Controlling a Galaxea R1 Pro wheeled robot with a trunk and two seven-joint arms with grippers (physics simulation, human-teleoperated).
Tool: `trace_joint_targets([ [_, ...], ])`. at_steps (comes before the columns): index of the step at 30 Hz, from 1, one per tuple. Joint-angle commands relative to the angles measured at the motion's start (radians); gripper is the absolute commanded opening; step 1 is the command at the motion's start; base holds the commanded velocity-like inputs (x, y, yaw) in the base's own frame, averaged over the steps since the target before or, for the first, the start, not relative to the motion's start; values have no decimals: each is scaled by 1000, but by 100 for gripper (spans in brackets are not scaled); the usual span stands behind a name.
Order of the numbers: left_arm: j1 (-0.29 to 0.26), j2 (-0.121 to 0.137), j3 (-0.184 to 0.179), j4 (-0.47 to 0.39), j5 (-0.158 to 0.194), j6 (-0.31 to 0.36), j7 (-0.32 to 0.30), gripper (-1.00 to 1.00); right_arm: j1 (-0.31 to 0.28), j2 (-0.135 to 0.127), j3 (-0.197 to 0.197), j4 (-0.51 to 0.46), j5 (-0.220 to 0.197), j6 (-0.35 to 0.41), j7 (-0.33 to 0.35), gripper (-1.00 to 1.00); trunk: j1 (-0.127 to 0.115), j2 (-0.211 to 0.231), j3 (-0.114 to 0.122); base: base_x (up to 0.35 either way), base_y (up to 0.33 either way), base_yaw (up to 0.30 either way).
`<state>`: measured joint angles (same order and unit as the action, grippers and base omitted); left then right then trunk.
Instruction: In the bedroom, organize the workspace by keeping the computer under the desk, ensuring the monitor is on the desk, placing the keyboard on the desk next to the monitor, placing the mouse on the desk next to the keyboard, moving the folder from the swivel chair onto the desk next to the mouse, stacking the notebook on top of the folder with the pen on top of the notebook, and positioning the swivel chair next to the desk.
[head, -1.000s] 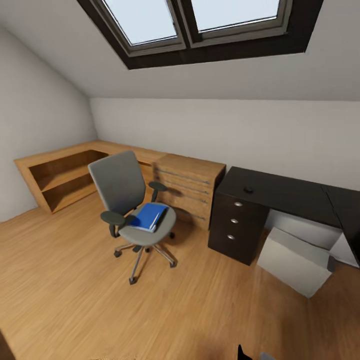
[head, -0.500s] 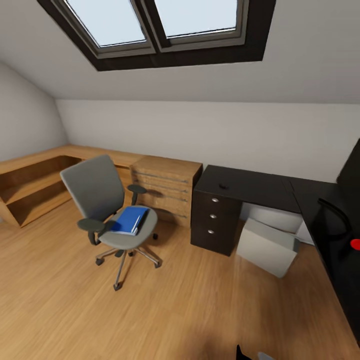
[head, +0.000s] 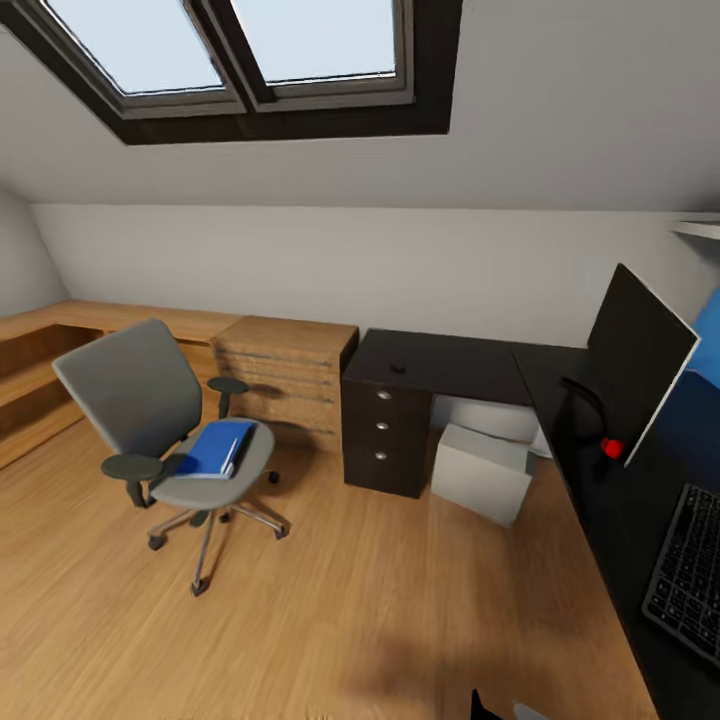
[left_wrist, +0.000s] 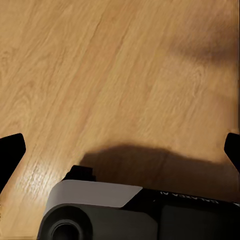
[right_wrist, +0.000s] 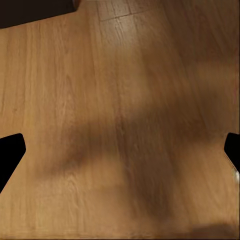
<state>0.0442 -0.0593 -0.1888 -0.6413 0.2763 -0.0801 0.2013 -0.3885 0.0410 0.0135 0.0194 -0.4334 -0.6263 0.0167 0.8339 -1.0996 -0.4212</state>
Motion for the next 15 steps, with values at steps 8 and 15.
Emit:
trace_joint_targets([
  [8,0,1,-5,-1,11,-4,9,100,-1,0,2,2,12,-4,2,100,-31,56,24,-327,0,-300],
  [15,0,0,-3,-1,9,-6,9,100,-1,0,2,2,14,-3,1,100,-31,56,24,-128,0,-297],
])
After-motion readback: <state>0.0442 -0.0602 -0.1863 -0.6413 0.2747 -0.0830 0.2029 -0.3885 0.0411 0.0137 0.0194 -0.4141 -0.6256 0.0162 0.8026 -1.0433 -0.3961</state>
